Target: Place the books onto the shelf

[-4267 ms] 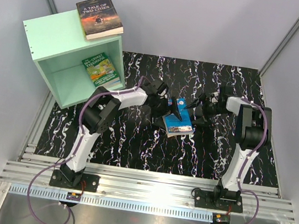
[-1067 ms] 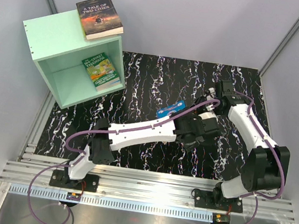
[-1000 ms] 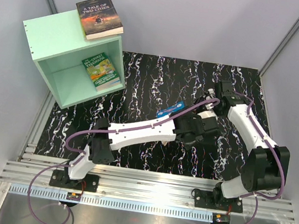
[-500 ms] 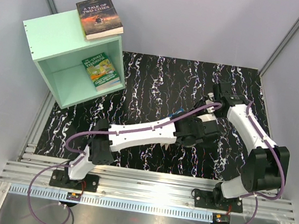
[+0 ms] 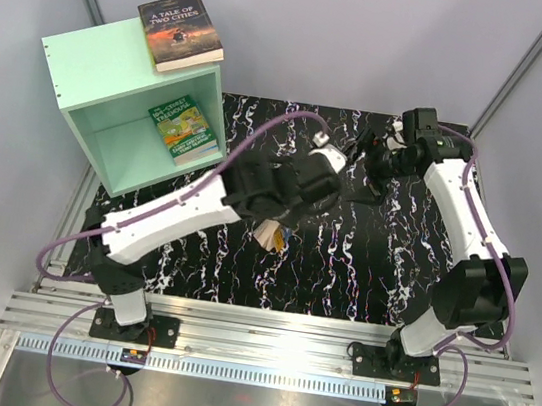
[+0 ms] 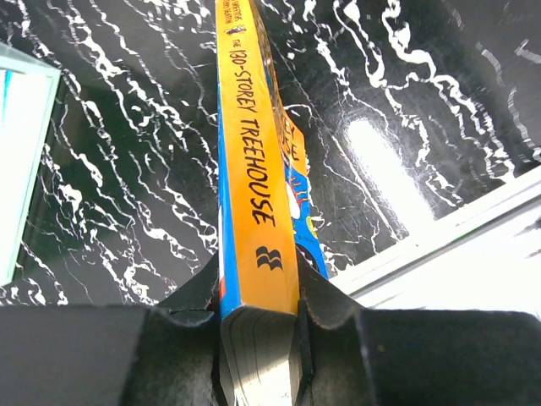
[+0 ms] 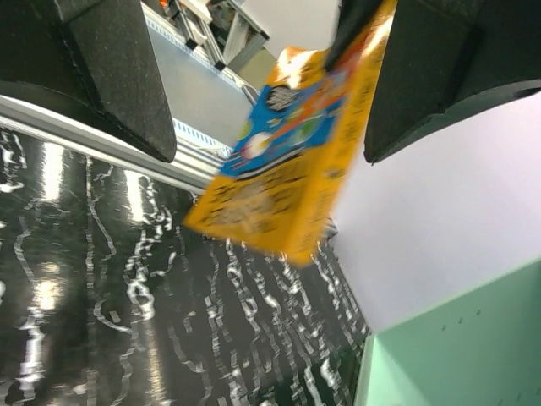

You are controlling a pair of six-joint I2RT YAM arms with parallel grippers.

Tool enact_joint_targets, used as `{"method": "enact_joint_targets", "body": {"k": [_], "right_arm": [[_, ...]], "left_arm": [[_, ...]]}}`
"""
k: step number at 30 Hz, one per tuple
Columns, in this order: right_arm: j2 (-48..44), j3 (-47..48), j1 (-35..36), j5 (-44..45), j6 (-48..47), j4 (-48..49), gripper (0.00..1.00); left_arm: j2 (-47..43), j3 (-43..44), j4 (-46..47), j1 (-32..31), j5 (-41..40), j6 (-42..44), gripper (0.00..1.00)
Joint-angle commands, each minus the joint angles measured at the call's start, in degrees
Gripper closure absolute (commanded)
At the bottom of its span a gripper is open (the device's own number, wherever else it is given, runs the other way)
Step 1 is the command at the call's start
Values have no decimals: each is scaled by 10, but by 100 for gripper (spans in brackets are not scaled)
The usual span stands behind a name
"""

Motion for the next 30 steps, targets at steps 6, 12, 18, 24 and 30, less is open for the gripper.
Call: {"method": "enact_joint_targets", "body": {"k": [6, 12, 18, 24, 30], "right_arm": [[-43, -37, -66, 97, -11, -42, 0], [-117, -146, -75, 90, 12, -8, 0], [-156, -200, -75, 71, 17, 6, 0], [-174, -215, -74, 67, 11, 3, 0], [-177, -222, -75, 52, 8, 9, 0]], "left_arm": [[-142, -7, 110, 132, 118, -21, 100], [-221, -55, 331, 309, 251, -86, 100], [-253, -116, 641, 359, 174, -138, 100], [-226, -120, 812, 369, 47, -136, 100], [-194, -124, 878, 404, -63, -196, 98]]}}
